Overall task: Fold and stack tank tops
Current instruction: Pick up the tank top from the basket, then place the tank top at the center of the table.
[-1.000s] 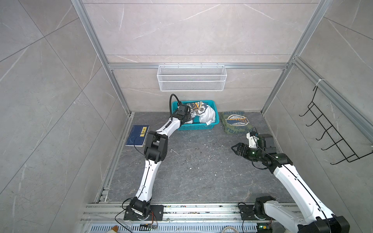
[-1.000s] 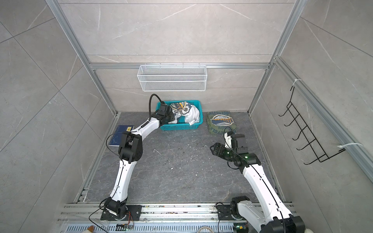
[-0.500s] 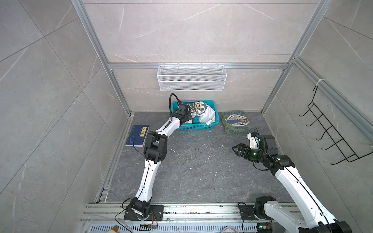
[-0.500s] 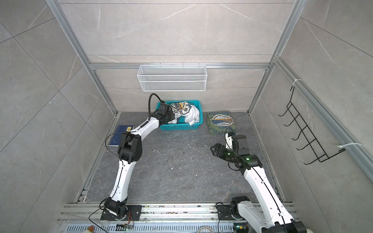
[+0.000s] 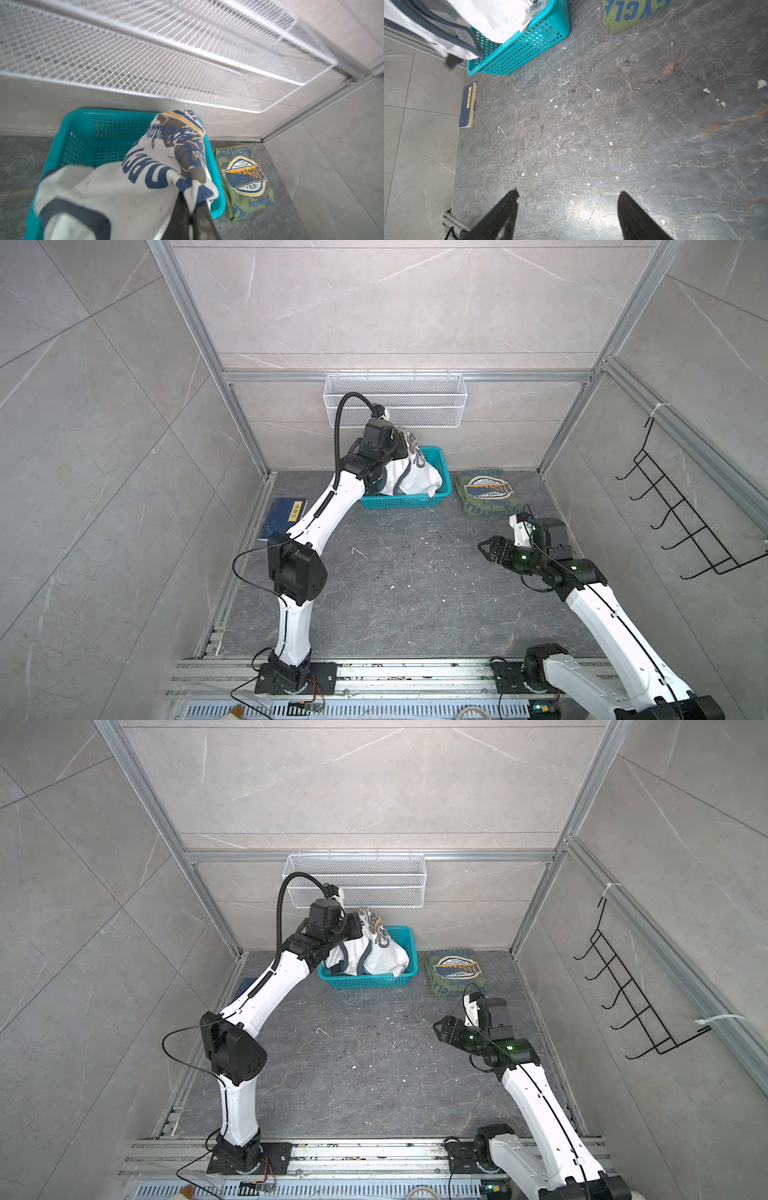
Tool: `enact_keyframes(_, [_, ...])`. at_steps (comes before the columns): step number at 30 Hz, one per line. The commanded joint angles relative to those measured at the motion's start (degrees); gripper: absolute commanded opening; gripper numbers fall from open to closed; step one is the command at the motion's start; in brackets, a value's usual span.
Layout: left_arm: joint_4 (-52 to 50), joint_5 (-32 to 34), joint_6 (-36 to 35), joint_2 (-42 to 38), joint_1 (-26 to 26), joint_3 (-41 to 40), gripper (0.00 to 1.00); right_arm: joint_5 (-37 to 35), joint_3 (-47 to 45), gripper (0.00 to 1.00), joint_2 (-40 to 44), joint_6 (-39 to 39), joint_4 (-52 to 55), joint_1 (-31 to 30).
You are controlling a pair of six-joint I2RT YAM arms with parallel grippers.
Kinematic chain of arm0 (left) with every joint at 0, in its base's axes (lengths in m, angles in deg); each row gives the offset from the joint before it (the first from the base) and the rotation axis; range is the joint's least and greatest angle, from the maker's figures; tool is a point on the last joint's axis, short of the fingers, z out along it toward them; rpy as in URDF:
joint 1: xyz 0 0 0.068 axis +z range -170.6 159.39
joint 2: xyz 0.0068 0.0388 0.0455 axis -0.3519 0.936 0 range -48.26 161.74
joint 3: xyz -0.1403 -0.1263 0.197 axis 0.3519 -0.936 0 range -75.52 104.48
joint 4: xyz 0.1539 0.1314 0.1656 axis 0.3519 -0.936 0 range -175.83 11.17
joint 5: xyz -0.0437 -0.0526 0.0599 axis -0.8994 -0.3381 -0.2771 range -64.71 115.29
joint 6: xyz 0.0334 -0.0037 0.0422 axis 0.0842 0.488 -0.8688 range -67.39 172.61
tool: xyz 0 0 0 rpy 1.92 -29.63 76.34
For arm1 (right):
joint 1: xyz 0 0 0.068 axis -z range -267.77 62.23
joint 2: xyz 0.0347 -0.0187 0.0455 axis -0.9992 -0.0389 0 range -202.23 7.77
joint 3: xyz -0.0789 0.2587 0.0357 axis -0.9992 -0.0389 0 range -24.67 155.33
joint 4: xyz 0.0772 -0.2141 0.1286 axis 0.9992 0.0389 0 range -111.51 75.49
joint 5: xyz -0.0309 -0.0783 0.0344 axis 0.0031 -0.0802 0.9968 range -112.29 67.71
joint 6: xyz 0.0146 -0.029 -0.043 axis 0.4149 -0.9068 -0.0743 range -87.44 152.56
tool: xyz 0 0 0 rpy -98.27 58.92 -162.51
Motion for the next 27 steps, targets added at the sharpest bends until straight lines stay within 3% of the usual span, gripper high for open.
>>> enact_keyframes(1, [-1.40,-0.41,-5.50,-5.33,-2.52,4.60,0.00,0.16,-0.58,0.77,0.40,-0.46,0.89,-0.27])
enact_keyframes(7, [-6.79,-1.74,-11.06,-9.72,-9.08,12.54,0.00,-0.53,-0.34,0.77,1.14,-0.82,1.58,-0.29])
enact_keyframes(10, [-10.20,1.91,-15.17,-11.75,-14.11,15.81,0.00,-0.74,0.36,0.77,1.53,-0.93,2.05,-0.28])
enact_keyframes(16, [-12.54,6.13,-17.61,-18.56,-22.09,13.00,0.00,-1.33,3.71,0.77,3.29,-1.44,3.71,-0.27])
enact_keyframes(21, [-11.00,12.29,-13.11,-28.53,-27.59,-1.17,0.00,-1.36,6.85,0.77,4.78,-2.58,5.88,-0.31])
enact_keyframes(24, [-9.45,15.35,-6.03,-36.26,-27.62,-15.52,0.00,-0.91,7.85,0.77,4.93,-3.48,6.98,-0.27])
enact_keyframes(27, [-9.90,23.12,2.75,-43.94,-27.62,-32.77,0.00,0.48,8.35,0.77,3.85,-4.87,8.50,-0.27])
